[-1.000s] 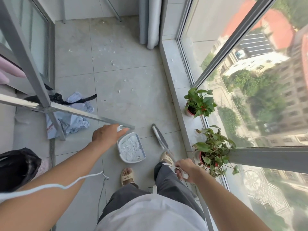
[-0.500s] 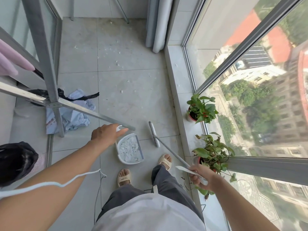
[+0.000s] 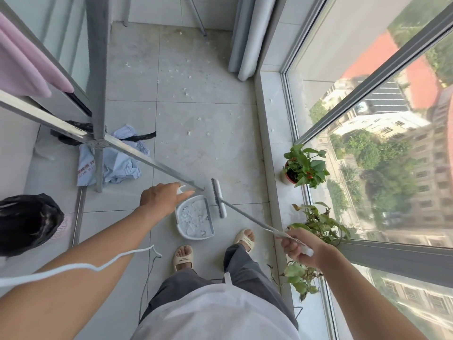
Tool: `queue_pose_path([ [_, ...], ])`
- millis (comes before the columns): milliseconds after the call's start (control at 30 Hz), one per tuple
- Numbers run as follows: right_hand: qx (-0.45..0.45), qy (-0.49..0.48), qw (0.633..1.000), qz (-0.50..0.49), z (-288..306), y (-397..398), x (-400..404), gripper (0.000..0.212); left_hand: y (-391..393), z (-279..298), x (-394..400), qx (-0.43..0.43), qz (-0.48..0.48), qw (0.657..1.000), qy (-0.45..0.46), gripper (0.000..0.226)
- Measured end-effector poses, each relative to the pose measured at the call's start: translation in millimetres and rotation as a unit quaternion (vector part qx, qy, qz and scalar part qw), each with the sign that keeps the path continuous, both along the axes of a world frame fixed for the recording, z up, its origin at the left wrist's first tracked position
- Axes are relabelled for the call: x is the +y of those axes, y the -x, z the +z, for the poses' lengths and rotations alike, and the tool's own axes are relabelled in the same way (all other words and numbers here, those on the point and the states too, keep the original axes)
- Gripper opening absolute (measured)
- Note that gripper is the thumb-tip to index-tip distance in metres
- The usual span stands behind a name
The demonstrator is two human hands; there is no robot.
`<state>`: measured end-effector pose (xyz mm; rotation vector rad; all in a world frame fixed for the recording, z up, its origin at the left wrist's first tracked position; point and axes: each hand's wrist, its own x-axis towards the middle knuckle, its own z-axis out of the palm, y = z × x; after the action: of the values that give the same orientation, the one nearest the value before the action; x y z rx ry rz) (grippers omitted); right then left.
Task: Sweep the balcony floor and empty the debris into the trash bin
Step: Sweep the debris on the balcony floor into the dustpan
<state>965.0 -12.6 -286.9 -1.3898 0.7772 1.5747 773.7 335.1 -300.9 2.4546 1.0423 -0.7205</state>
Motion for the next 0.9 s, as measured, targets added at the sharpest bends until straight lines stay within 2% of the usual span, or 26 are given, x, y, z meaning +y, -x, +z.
queue_pose_path([
  [100,-0.037,0.019,0.999,0.017,-3,0,6,0.012,13,3,5,0.004,-0.004,1.000,0.005,0.067],
  [200,-0.086,0.050,0.991,0.092,-11,5,26,0.009,37,10,24,-0.002,0.015,1.000,-0.006,0.066],
  [367,-0.184,0.139,0.938,0.259,-33,43,64,0.014,70,11,45,-0.056,0.086,0.994,-0.038,0.066],
  [500,-0.180,0.148,0.919,0.317,-42,91,80,0.018,89,-5,43,-0.021,0.098,0.995,-0.003,0.064],
  [600,-0.127,0.125,0.936,0.303,-30,84,78,0.018,97,-5,51,-0.021,0.104,0.994,0.003,0.066],
  [733,-0.034,0.052,0.986,0.157,-9,39,50,0.011,95,0,57,-0.021,0.097,0.995,0.013,0.067],
  [833,-0.021,0.018,0.994,0.106,11,33,28,0.014,90,0,47,-0.024,0.077,0.997,0.016,0.068],
  [900,-0.041,0.026,0.991,0.122,8,48,25,0.022,89,1,40,-0.028,0.071,0.997,0.017,0.069],
])
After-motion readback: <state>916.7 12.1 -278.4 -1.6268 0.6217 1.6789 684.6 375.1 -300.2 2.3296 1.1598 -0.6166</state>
